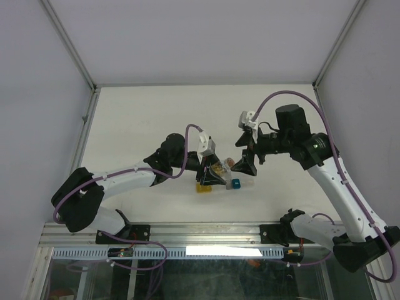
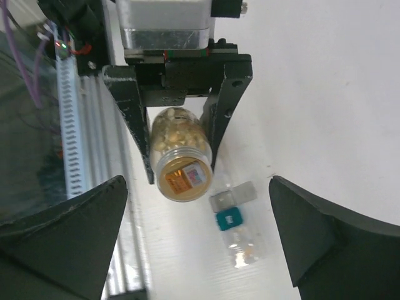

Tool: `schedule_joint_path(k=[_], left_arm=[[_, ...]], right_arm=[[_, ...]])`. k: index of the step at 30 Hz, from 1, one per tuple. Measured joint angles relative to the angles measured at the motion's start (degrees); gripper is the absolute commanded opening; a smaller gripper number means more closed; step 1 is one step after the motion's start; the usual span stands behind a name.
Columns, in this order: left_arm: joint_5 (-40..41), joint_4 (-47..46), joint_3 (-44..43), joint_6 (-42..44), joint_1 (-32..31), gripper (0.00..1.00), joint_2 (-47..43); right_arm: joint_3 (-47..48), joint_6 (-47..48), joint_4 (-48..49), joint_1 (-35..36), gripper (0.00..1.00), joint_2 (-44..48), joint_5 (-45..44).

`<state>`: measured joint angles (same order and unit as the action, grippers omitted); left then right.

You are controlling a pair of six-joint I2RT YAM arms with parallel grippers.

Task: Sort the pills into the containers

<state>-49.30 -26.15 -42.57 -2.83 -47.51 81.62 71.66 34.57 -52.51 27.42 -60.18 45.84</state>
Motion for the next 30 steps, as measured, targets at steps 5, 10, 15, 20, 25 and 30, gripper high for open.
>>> schedule_joint_path(k=[5, 10, 15, 20, 25, 30], left_arm=[[1.49, 0.04, 0.37, -0.24, -0.02, 0.00, -0.33], [2.54, -0.13, 0.63, -0.74, -0.02, 0.00, -0.57], [2.80, -0.37, 1.27, -0.87, -0.02, 0.00, -0.66], [2.86, -0.35, 1.29, -1.01, -0.02, 0.00, -0.66], [2.93, -0.24, 1.29, -0.50, -0.02, 0.00, -0.66], [2.64, 0.00, 1.29, 0.76, -0.09, 0.00, -0.63]], right_arm=[[-0.87, -15.54, 0.37, -0.59, 0.94, -1.49, 2.27], [-2.93, -22.45, 0.37, -0.52, 0.78, -4.85, 2.62], [-3.28, -24.85, 0.37, -0.04, 0.44, -7.21, 2.60], [-3.28, -24.17, 0.37, 0.15, 0.20, -7.21, 2.93], [-3.13, -18.47, -0.87, 0.26, 0.13, -7.28, 3.76], [-2.62, 3.02, -4.66, 1.44, 0.13, -6.32, 3.93]])
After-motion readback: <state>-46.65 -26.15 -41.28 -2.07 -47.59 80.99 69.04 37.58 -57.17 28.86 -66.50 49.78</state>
